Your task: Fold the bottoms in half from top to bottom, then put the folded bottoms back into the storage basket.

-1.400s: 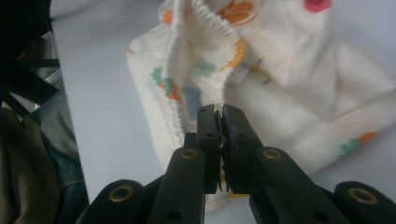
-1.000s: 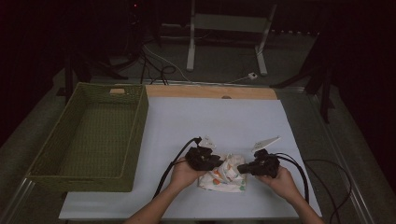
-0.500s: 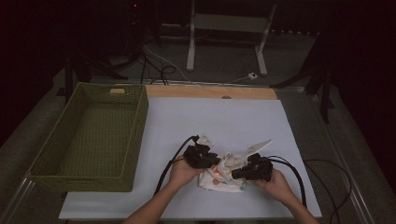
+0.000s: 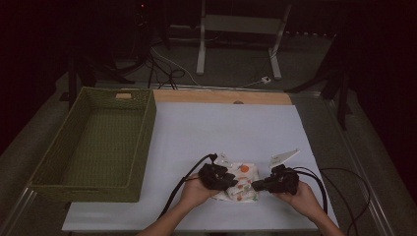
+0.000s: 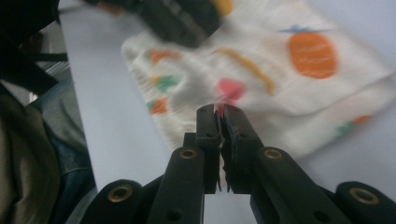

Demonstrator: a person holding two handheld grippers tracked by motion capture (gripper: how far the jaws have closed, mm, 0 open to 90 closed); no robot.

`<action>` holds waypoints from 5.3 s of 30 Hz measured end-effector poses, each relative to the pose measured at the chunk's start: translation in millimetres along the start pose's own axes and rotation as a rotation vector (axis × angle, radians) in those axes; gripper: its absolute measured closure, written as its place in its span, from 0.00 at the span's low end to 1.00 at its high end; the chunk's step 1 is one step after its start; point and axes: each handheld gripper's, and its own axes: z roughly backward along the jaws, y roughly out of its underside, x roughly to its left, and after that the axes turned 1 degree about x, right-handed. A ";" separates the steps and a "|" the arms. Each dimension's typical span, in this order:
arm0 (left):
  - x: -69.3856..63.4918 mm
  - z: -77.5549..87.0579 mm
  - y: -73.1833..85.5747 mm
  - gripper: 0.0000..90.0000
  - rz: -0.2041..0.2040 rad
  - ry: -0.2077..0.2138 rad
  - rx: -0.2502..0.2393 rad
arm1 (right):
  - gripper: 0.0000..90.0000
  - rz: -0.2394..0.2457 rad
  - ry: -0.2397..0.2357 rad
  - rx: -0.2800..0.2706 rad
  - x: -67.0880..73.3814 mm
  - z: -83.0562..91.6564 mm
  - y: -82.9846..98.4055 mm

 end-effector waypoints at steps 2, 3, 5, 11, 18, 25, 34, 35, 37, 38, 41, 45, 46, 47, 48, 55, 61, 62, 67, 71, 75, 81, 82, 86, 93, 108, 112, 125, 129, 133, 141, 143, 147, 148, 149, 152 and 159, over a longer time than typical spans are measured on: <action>-1.8 -1.4 3.1 0.81 -0.011 -0.005 0.012 | 0.93 -0.006 0.009 -0.014 -1.7 3.4 -2.7; -1.7 -1.5 4.2 0.81 -0.021 -0.004 0.019 | 0.92 -0.013 0.019 -0.022 -2.0 3.4 -4.4; -1.9 -1.8 5.4 0.81 -0.019 -0.005 0.019 | 0.92 -0.006 0.027 -0.024 -2.6 0.0 -9.8; -0.7 3.2 7.4 0.77 -0.013 -0.021 0.012 | 0.91 -0.004 0.024 -0.003 -1.9 -15.8 -11.0; 3.7 12.6 14.3 0.65 0.016 -0.072 -0.010 | 0.91 0.009 0.014 0.016 4.4 -24.9 -6.3; 7.0 11.6 20.4 0.65 0.029 -0.074 0.001 | 0.91 0.008 0.010 0.011 6.2 -27.4 -3.6; 7.2 8.4 21.0 0.64 0.037 -0.075 -0.006 | 0.89 0.009 0.015 0.000 6.7 -27.0 -3.3; 7.2 8.4 21.0 0.64 0.037 -0.075 -0.006 | 0.89 0.009 0.015 0.000 6.7 -27.0 -3.3; 7.6 9.0 20.7 0.64 0.039 -0.074 -0.009 | 0.89 0.006 0.016 -0.001 6.9 -26.7 -3.4; 7.7 9.9 20.5 0.64 0.043 -0.072 -0.015 | 0.88 0.016 0.018 -0.002 6.4 -26.6 -3.5; 7.5 11.5 19.7 0.62 0.046 -0.066 -0.017 | 0.86 0.008 0.020 -0.007 6.5 -24.8 -4.2; 7.2 13.8 18.6 0.61 0.044 -0.067 -0.017 | 0.82 0.005 0.034 -0.010 5.4 -22.0 -5.1; 8.9 17.2 18.0 0.60 0.054 -0.071 -0.027 | 0.79 -0.008 0.043 -0.017 5.1 -19.9 -5.7; 8.9 17.2 18.0 0.59 0.054 -0.071 -0.027 | 0.78 -0.015 0.046 -0.019 5.0 -19.0 -6.3; 9.7 18.7 17.8 0.59 0.058 -0.074 -0.029 | 0.78 -0.015 0.046 -0.019 5.0 -19.0 -6.3; 14.5 25.9 18.3 0.53 0.077 -0.091 -0.041 | 0.64 -0.019 0.076 -0.019 -0.4 -15.2 -7.8; 20.4 31.4 20.0 0.49 0.104 -0.114 -0.049 | 0.56 -0.020 0.100 -0.023 -3.1 -14.3 -8.5; 21.4 32.3 20.4 0.49 0.112 -0.116 -0.051 | 0.55 -0.025 0.101 -0.024 -3.4 -13.7 -8.6; 26.0 35.4 21.4 0.46 0.136 -0.123 -0.058 | 0.53 -0.018 0.116 -0.023 -4.1 -11.7 -9.6; 29.9 37.6 22.6 0.43 0.158 -0.131 -0.061 | 0.51 -0.017 0.120 -0.023 -4.9 -10.2 -10.1; 32.8 39.9 23.2 0.40 0.170 -0.137 -0.063 | 0.49 -0.026 0.124 -0.026 -6.7 -9.4 -10.7; 35.9 40.7 24.1 0.38 0.188 -0.142 -0.070 | 0.48 -0.034 0.127 -0.033 -7.4 -9.4 -11.5; 36.2 40.8 24.4 0.38 0.193 -0.144 -0.071 | 0.48 -0.037 0.125 -0.035 -7.0 -9.9 -11.7; 36.5 41.6 24.5 0.38 0.191 -0.143 -0.068 | 0.47 -0.030 0.126 -0.031 -6.9 -10.5 -11.7; 40.9 40.8 27.4 0.37 0.240 -0.128 -0.086 | 0.46 -0.031 0.129 -0.039 -7.1 -10.5 -13.9; 45.7 32.4 43.8 0.35 0.753 0.024 -0.075 | 0.44 0.014 0.115 -0.013 13.6 -34.1 -19.1; 45.4 27.9 43.9 0.35 0.817 0.055 -0.082 | 0.44 0.031 0.123 -0.001 17.4 -37.0 -16.5; 39.5 3.1 27.1 0.45 0.876 0.157 -0.053 | 0.44 0.061 0.140 -0.001 26.3 -44.2 -9.2; 38.4 -3.3 27.4 0.59 0.837 0.162 -0.046 | 0.43 0.060 0.145 -0.007 27.1 -44.3 -7.3; 38.9 -7.8 29.7 0.81 0.804 0.151 -0.050 | 0.41 0.056 0.154 -0.019 26.9 -41.4 -4.8; 39.7 -4.2 29.4 0.89 0.775 0.160 -0.081 | 0.30 0.031 0.200 -0.035 21.2 -25.5 1.3; 40.0 -1.8 28.0 0.89 0.766 0.170 -0.090 | 0.29 0.030 0.211 -0.035 18.8 -21.2 3.1; 41.2 7.1 23.6 0.89 0.748 0.186 -0.114 | 0.25 0.000 0.236 -0.047 14.8 -11.3 7.3; 41.6 9.8 22.4 0.89 0.746 0.189 -0.120 | 0.25 -0.015 0.242 -0.054 13.6 -7.4 9.2; 42.0 13.0 21.0 0.89 0.739 0.190 -0.127 | 0.25 -0.022 0.245 -0.065 12.0 -4.0 11.3; 42.6 21.9 16.3 0.89 0.723 0.189 -0.138 | 0.24 -0.045 0.265 -0.086 7.9 4.7 16.7; 45.9 49.7 7.5 0.89 0.676 0.177 -0.158 | 0.20 -0.104 0.311 -0.113 -2.4 19.7 26.6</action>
